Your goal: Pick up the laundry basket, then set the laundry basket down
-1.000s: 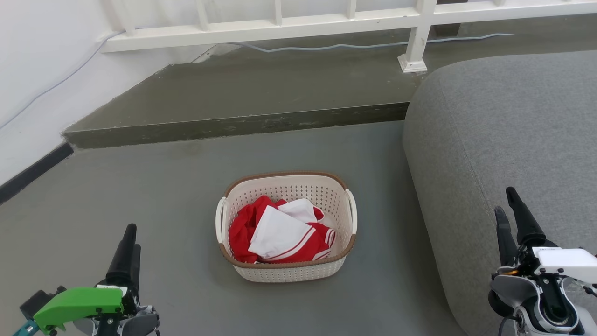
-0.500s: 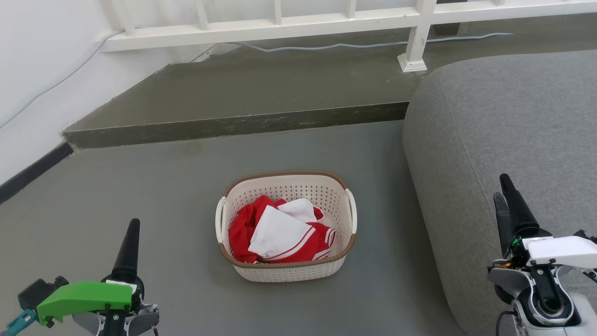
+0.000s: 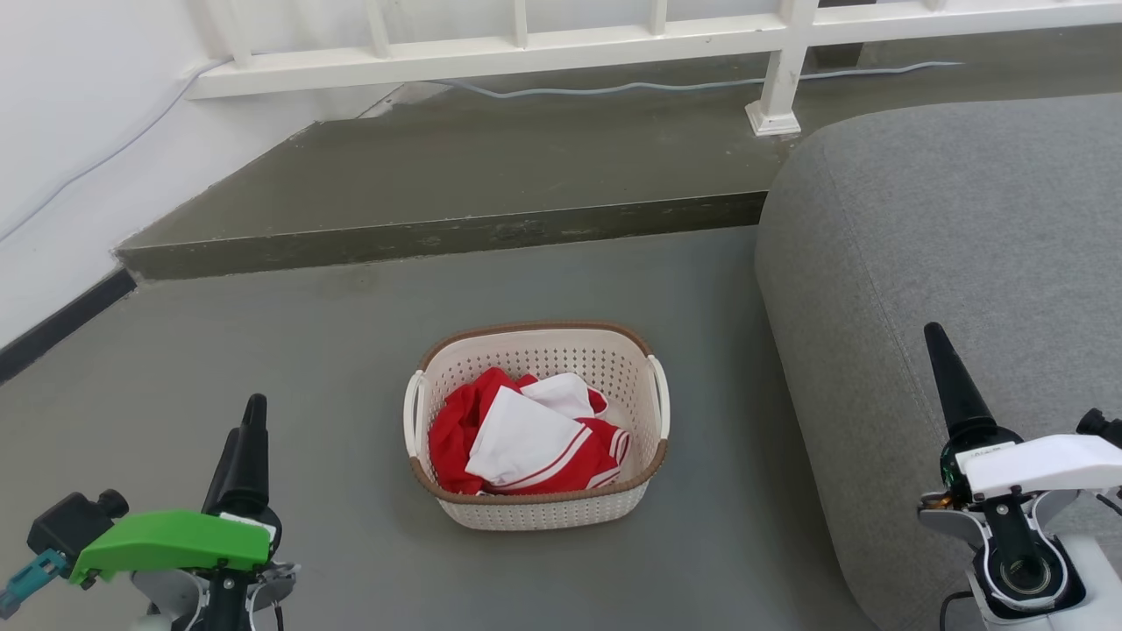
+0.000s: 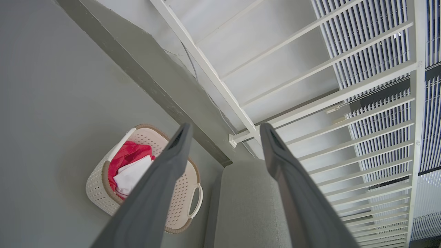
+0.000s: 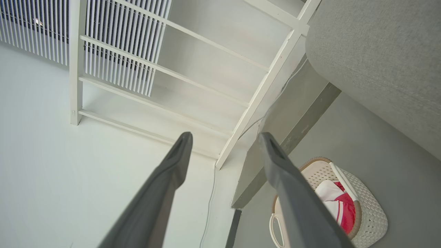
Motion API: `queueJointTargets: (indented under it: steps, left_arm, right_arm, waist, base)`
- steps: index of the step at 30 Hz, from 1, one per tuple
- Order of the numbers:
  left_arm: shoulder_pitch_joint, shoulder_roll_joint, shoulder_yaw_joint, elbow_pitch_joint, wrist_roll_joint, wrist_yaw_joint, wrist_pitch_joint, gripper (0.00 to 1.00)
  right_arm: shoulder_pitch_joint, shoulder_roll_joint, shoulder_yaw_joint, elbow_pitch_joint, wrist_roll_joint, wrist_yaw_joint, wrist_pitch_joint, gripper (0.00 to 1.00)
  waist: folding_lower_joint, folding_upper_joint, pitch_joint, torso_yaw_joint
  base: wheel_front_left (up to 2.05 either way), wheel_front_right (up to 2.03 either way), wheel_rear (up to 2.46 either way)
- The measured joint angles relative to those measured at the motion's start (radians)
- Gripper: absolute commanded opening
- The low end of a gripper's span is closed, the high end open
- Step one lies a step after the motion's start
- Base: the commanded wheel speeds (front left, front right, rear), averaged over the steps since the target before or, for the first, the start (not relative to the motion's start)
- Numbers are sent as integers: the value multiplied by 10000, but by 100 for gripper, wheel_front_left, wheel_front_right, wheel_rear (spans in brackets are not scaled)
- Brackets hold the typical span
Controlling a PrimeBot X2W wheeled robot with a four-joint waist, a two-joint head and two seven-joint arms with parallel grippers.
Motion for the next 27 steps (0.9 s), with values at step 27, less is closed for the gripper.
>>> queueJointTargets:
  steps: [27]
  left_arm:
    - [-51,71,-550,-242,4493,650,-867,100]
  right_arm:
    - [-368,-485,846,-44,-4125,-445,-934,100]
  waist:
    - [0,0,24,-19]
  base:
    - [0,0,0]
